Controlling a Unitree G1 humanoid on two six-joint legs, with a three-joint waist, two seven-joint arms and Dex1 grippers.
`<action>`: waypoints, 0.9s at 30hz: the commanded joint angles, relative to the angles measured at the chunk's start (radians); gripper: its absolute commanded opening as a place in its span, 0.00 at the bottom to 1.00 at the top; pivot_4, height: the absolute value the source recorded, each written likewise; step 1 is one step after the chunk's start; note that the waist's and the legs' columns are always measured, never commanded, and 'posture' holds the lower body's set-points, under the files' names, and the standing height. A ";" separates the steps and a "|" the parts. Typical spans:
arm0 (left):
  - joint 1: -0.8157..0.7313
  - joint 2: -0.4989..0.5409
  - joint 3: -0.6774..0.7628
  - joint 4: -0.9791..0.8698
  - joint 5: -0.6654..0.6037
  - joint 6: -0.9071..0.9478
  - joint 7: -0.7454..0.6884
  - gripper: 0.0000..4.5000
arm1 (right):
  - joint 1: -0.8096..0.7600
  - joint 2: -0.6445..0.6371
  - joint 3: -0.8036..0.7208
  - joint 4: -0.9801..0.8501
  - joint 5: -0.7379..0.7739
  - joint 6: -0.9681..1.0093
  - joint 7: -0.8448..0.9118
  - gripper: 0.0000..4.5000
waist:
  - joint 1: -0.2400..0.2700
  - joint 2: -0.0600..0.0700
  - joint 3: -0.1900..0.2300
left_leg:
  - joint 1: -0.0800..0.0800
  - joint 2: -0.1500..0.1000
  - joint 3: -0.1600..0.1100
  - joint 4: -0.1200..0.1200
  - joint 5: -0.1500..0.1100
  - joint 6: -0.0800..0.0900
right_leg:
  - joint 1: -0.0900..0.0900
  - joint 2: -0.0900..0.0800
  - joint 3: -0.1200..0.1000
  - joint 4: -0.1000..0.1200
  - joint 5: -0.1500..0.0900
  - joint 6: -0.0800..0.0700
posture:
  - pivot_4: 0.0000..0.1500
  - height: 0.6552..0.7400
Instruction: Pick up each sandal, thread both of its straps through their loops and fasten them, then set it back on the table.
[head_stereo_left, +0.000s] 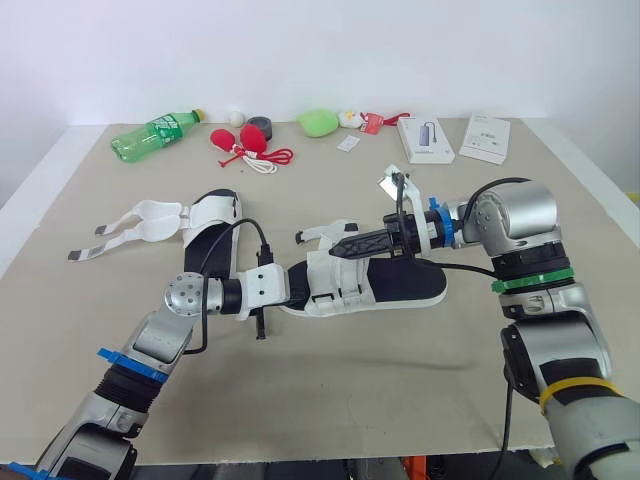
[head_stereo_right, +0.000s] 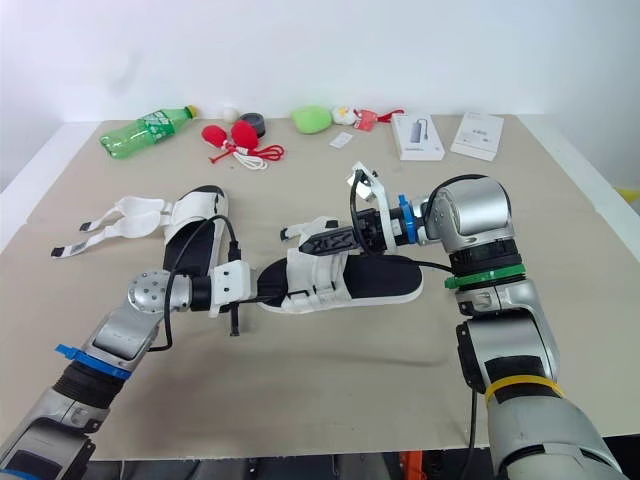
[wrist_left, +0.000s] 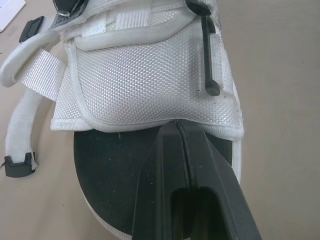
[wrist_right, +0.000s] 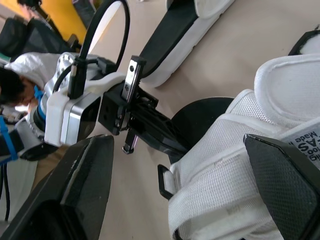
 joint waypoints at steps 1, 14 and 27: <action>0.005 -0.006 -0.044 0.019 0.024 0.007 -0.017 0.00 | -0.014 0.025 -0.052 -0.032 0.042 0.030 -0.070 0.99 | 0.001 0.000 0.000 | 0.000 0.000 0.000 0.000 0.000 0.000 | 0.000 0.000 0.000 0.000 0.000 0.000 | 1.00 1.00; 0.009 -0.014 -0.042 0.024 0.027 -0.001 -0.014 0.00 | -0.030 0.034 -0.056 0.021 0.051 0.021 -0.271 0.99 | 0.002 0.000 0.000 | 0.000 0.000 0.000 0.003 0.000 0.000 | 0.001 0.000 0.000 0.000 -0.001 -0.002 | 1.00 1.00; 0.004 -0.017 -0.046 0.034 0.033 -0.011 -0.017 0.00 | -0.044 0.082 -0.089 0.054 0.078 0.024 -0.388 0.99 | 0.001 0.000 0.000 | -0.001 0.000 0.000 0.003 0.000 0.000 | 0.001 0.000 0.000 0.000 -0.001 -0.003 | 1.00 1.00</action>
